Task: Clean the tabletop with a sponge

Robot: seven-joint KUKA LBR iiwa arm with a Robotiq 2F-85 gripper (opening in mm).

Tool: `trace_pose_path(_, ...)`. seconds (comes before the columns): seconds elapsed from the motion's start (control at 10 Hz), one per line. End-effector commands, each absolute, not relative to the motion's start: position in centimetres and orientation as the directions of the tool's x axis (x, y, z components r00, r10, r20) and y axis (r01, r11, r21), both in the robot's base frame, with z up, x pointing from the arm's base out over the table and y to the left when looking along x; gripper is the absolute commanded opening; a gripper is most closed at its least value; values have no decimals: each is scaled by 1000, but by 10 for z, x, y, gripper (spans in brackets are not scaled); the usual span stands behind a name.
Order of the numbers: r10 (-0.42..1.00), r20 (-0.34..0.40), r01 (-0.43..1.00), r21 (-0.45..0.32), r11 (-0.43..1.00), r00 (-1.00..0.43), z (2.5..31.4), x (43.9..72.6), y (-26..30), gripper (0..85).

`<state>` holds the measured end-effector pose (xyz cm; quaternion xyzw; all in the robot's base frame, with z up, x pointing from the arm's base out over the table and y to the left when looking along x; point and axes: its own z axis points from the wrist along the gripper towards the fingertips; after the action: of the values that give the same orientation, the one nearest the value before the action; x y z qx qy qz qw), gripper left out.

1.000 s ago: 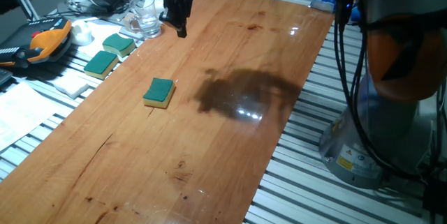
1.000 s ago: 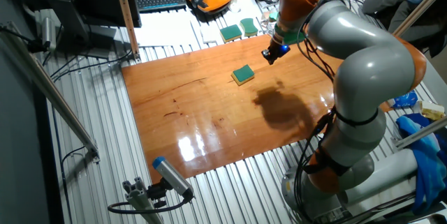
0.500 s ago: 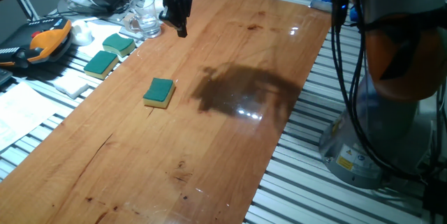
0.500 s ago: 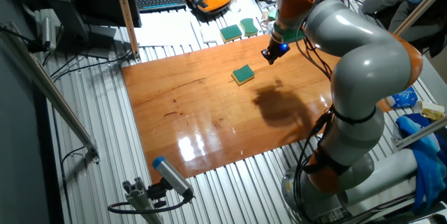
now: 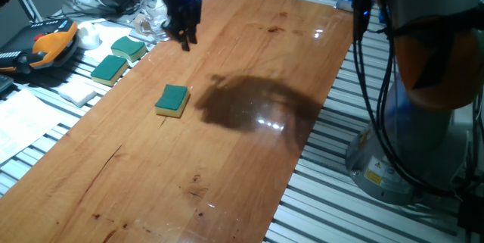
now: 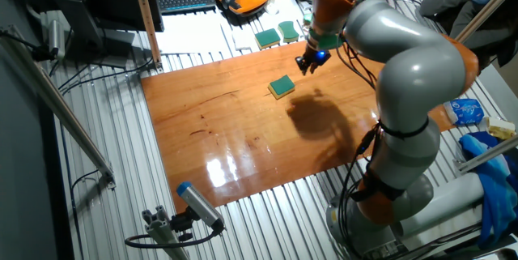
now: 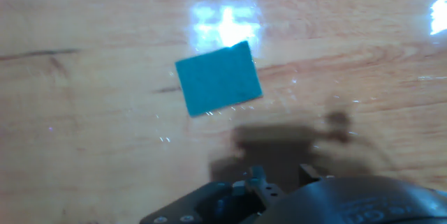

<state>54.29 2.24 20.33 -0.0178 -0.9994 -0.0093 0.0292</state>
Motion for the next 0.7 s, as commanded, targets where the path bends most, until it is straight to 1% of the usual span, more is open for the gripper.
trace_pose_path(0.0, 50, 59, 51, 21, 998, -997, 194, 551, 27, 340)
trace_pose_path(0.1, 64, 62, 67, 34, 997, -996, 185, 557, 30, 340)
trace_pose_path(0.2, 79, 47, 80, 39, 996, -996, 175, 561, 35, 340)
trace_pose_path(0.4, 104, 24, 105, 30, 994, -994, 158, 566, 46, 340)
trace_pose_path(0.6, 101, 34, 102, 18, 995, -994, 154, 568, 45, 340)
